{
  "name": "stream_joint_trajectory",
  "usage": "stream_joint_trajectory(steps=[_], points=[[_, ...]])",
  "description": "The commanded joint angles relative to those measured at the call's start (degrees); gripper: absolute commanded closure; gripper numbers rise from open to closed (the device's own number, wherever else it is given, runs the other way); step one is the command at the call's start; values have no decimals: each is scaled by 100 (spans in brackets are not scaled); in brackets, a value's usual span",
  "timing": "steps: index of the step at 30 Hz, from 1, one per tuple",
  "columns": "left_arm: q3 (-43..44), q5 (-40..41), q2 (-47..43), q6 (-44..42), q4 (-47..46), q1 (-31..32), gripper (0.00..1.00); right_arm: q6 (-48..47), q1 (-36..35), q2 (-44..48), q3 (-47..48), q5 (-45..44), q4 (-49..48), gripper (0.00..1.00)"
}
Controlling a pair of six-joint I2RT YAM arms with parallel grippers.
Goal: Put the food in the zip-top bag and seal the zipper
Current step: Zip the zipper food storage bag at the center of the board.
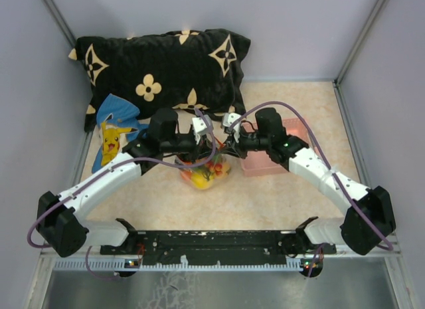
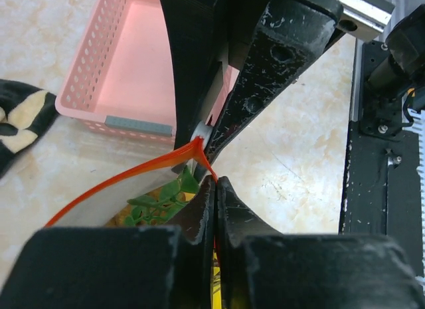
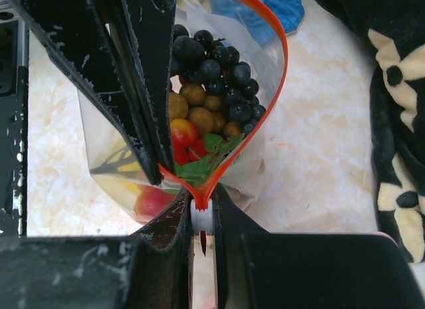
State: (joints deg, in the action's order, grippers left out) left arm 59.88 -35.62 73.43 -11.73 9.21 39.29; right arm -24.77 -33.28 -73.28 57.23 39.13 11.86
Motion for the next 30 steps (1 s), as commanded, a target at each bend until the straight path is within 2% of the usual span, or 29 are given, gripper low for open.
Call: stream_joint_trajectory(steps=[1,5,9,12,17,25,30], points=[[10,-52,-19,-156,-17,9,100,-31,-22,257,-46,236,-466,87],[-248,38,-360,-162,-208,-62,100,-149,77,481,-285,407,-592,67],[-568,-49,-650,-97,-538,-239,100,88,300,745,-763,748,-1278,60],[-681,-171,-755,-77,-554,-334,100,428,457,787,-1045,1109,-1911,60],[-798,-260,-825,-21,-645,-375,100,685,462,592,-1161,1490,-2442,61],[-802,-323,-834,91,-860,-378,100,972,465,353,-1179,1718,-2819,63],[-803,-396,-874,93,-984,-373,100,1012,462,256,-1188,1705,-2928,68]])
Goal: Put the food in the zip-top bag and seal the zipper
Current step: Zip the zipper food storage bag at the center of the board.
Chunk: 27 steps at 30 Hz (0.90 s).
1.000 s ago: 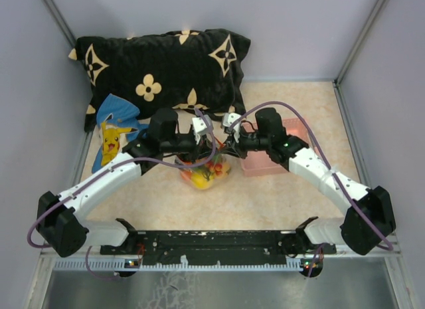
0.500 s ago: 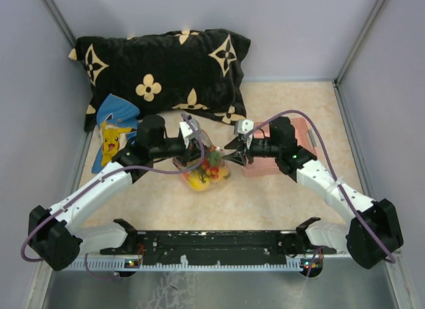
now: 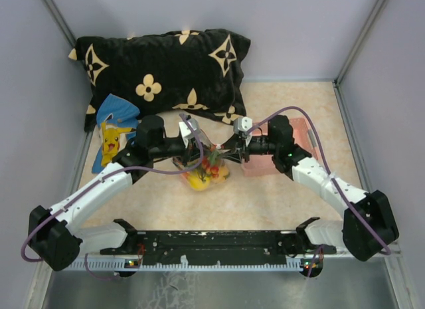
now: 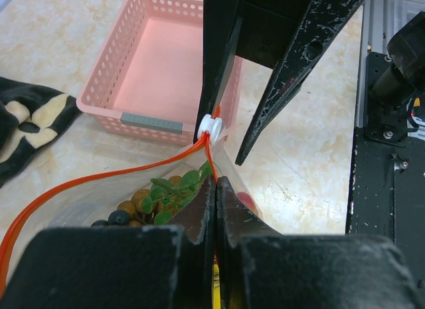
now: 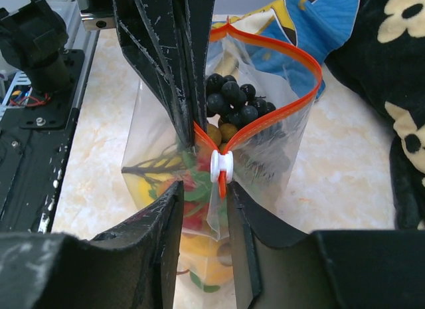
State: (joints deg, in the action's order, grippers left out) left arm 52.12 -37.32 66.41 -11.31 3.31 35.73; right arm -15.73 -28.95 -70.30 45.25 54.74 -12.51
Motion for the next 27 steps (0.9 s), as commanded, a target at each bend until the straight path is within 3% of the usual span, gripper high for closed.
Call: stream_joint_trajectory(steps=[1,6,12,18,23,27], points=[[-26,-245,-161,53,-407,-21,100,131,30,-56,2,136,-543,70],[-46,-318,-170,41,-418,-21,100,299,30,-138,1,170,-801,79],[-64,-215,-265,-60,-386,-21,99,340,30,-156,37,186,-830,100],[122,87,-399,-571,-98,-26,68,105,30,-124,287,177,-277,100],[348,-31,-286,-1066,21,-21,51,-99,-41,-86,445,9,187,100],[548,-308,-25,-1268,4,-21,42,-181,-111,-87,511,-154,346,100]])
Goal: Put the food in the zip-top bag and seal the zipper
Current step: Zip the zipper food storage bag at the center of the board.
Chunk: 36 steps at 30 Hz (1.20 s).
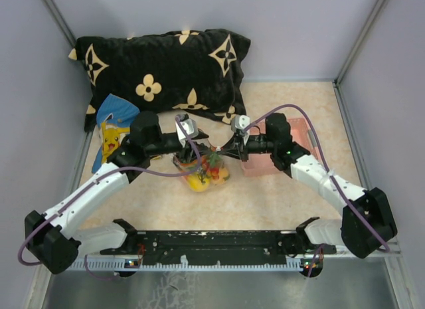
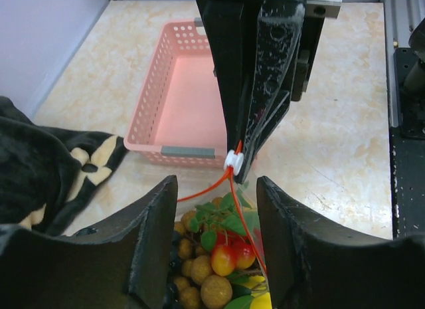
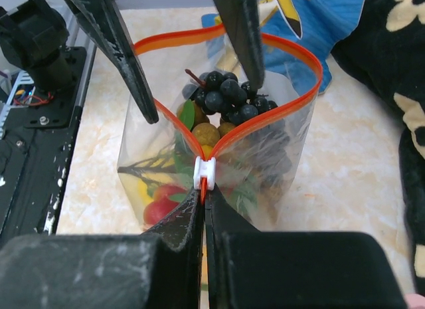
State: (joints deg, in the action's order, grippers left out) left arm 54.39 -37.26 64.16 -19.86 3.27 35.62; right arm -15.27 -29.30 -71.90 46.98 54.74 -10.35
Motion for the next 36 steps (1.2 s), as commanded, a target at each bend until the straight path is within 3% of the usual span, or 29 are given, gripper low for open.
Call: stream_joint_trajectory(steps=[1,8,16,23,30,36], points=[[357,-385,262,-442,-19,-11,40,-251,-95,64,364,-195,170,100],[484,-1012,628,-585,-115,-2,40,-309,-124,18,501,-381,393,100],[689,-1333,1018,-664,51,0,46,-585,-190,107,461,-498,469,100],[816,-1415,1274,-724,167,-2,65,-687,-199,148,448,-459,490,100],[879,-1414,1366,-866,414,3,73,-758,-199,193,426,-526,534,100],[941,-1367,1308,-1049,719,-27,98,-769,-197,259,403,-874,569,100]])
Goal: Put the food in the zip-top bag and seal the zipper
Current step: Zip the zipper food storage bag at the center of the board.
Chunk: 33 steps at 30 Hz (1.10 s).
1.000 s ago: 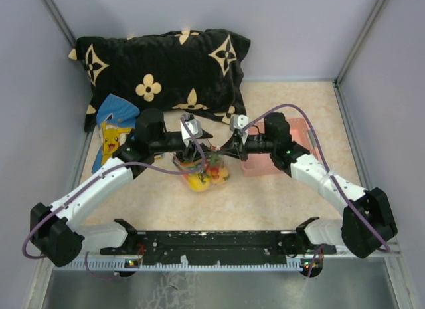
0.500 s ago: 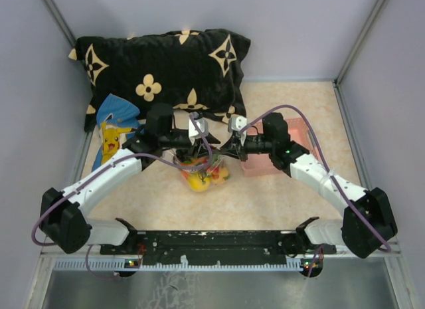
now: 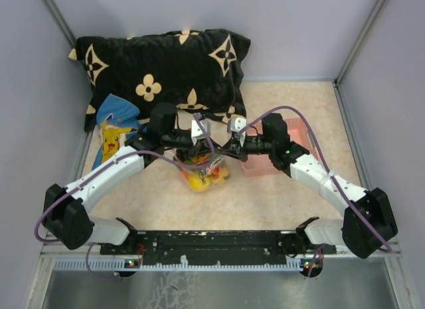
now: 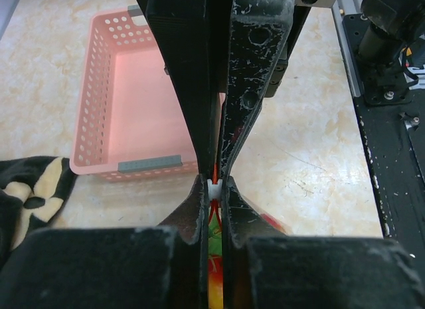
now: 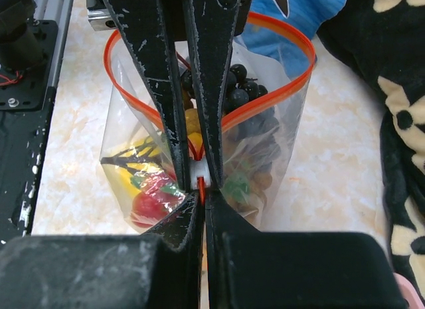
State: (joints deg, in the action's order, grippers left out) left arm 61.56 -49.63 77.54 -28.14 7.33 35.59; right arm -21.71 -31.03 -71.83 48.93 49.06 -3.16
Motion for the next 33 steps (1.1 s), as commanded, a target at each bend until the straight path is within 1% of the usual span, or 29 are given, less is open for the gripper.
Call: stream_joint_trajectory(steps=[1,9,14,20,21,22,24,27,30,33], points=[[225,-122,-52,-244,348,-46,100,-139,-18,268,193,-371,-135,100],[194,41,-256,-270,544,-332,100,-153,123,533,4,-555,-148,100],[178,196,-327,-308,649,-380,99,-218,189,604,42,-555,32,100],[265,43,-324,-309,710,-387,100,-272,181,470,263,-241,262,100],[286,-3,-312,-288,701,-386,100,-280,158,438,292,-202,256,96],[313,-42,-293,-281,692,-386,100,-288,108,401,327,-191,238,89],[350,-74,-258,-257,691,-378,100,-282,45,329,403,-174,197,83],[378,-99,-239,-241,691,-378,100,-263,-22,186,542,-115,175,69],[377,-133,-230,-228,680,-364,100,-262,-72,35,643,-72,163,63],[381,-161,-229,-219,677,-347,100,-235,-106,-64,671,-76,36,61]])
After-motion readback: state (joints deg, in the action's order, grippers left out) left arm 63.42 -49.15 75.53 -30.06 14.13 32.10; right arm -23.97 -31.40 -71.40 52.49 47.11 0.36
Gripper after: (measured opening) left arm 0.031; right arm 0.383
